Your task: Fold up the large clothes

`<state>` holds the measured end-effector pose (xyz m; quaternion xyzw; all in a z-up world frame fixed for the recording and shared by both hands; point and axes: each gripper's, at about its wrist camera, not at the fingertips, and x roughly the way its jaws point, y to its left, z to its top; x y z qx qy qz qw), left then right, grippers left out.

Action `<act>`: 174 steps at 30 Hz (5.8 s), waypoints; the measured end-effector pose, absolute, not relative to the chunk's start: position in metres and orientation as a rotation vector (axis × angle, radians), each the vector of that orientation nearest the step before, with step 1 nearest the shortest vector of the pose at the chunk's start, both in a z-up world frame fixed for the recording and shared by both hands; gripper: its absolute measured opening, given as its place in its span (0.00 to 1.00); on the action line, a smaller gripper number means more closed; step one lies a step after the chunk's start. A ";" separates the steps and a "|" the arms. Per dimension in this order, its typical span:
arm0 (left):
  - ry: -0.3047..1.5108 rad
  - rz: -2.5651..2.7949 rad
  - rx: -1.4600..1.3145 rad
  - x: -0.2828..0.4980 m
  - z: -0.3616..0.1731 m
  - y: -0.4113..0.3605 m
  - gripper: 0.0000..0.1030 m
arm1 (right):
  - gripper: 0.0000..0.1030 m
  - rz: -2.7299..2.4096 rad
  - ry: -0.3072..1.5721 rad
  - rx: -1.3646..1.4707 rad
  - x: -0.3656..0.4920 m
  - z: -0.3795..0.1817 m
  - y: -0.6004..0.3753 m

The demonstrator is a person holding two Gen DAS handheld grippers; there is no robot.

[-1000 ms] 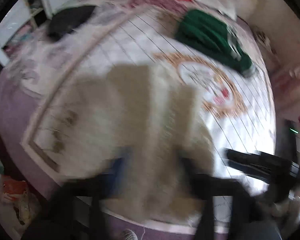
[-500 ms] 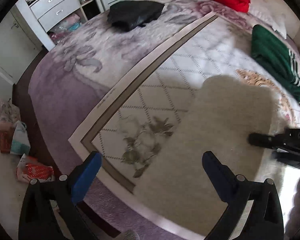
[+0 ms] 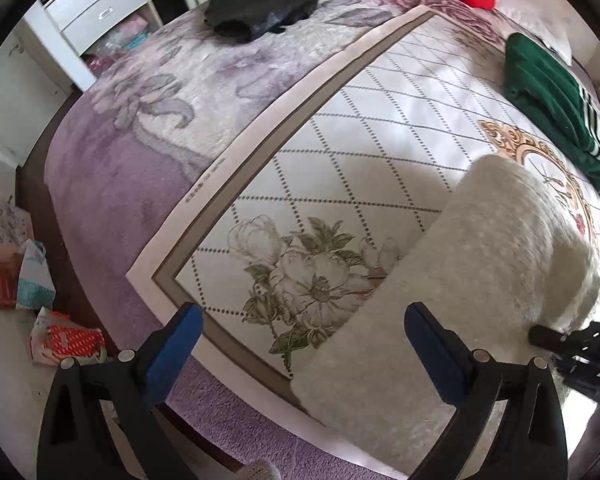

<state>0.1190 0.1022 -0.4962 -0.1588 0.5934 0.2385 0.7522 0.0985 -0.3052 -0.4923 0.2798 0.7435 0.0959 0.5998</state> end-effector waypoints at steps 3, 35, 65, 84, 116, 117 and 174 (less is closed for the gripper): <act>1.290 0.488 -0.313 0.127 -0.494 0.096 1.00 | 0.46 0.256 1.742 0.478 0.110 -0.459 -0.296; 1.454 0.002 -0.428 0.211 -0.564 0.086 1.00 | 0.92 0.147 1.739 0.562 0.073 -0.478 -0.405; 1.256 -0.179 -0.461 0.272 -0.483 0.057 0.86 | 0.30 0.390 1.539 0.797 0.119 -0.441 -0.395; 1.103 -0.213 -0.514 0.629 -0.424 -0.011 0.86 | 0.30 0.359 1.363 0.653 0.468 -0.305 -0.543; 0.994 -0.009 -0.071 0.580 -0.340 -0.041 1.00 | 1.00 -0.368 1.208 -0.039 0.411 -0.220 -0.509; 0.985 -0.004 -0.068 0.568 -0.326 -0.042 1.00 | 1.00 -0.374 1.184 -0.046 0.400 -0.203 -0.505; 0.761 0.035 -0.061 0.209 0.036 -0.004 1.00 | 1.00 -0.309 0.736 -0.088 -0.011 0.287 -0.365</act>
